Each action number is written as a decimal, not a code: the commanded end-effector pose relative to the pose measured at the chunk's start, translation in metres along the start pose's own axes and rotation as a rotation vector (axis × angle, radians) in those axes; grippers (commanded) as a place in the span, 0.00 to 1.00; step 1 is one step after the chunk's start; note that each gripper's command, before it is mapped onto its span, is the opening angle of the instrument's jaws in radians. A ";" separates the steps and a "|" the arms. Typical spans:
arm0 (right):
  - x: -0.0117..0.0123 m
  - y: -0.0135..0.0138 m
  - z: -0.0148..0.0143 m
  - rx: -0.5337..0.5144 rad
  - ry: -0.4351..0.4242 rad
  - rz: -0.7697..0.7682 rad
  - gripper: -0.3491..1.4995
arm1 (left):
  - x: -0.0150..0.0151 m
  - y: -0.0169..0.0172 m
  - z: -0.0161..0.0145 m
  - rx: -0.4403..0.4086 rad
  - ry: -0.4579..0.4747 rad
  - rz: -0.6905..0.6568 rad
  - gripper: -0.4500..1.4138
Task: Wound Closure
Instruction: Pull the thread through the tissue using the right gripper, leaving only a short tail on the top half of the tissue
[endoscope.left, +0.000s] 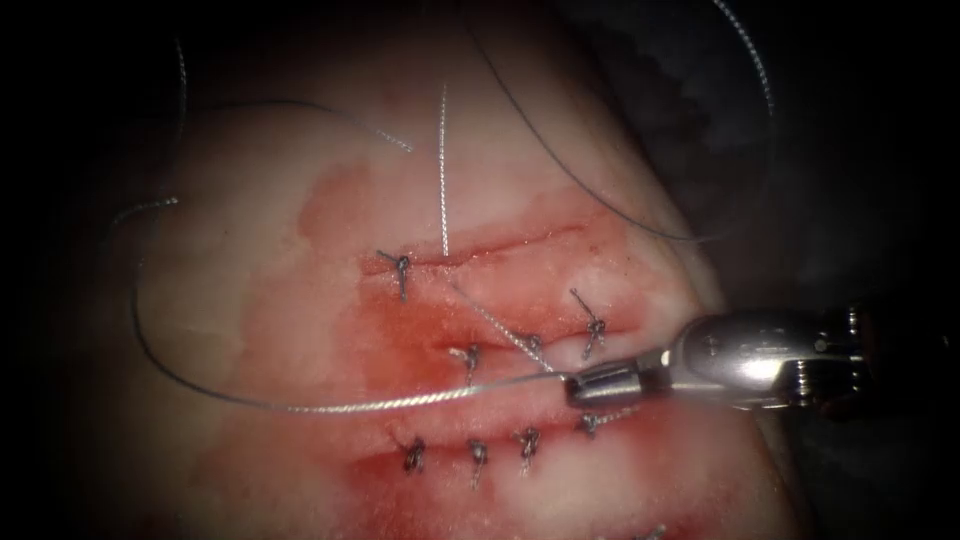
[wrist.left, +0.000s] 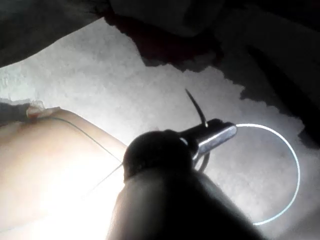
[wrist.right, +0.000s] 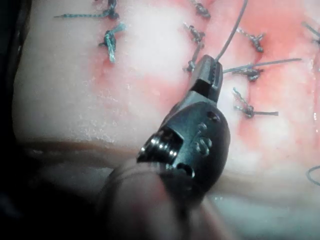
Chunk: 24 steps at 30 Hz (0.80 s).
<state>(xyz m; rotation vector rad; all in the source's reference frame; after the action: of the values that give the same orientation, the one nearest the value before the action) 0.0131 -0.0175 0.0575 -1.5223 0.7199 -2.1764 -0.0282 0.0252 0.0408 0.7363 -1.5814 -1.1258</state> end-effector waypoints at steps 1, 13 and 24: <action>0.0007 0.0024 -0.0012 0.043 -0.007 0.031 0.00 | 0.0003 0.0005 0.0010 0.012 0.021 0.014 0.00; -0.0004 0.0144 -0.0130 0.101 0.053 0.200 0.00 | 0.0032 0.0010 0.0026 0.044 0.101 -0.014 0.00; -0.0084 0.0154 -0.0180 0.162 -0.042 0.089 0.65 | 0.0047 0.0011 0.0030 0.044 0.136 -0.064 0.00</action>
<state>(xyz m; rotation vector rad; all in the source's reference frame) -0.0012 -0.0205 0.0359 -1.4475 0.5420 -2.0556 -0.0320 0.0213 0.0434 0.8929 -1.4682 -1.0677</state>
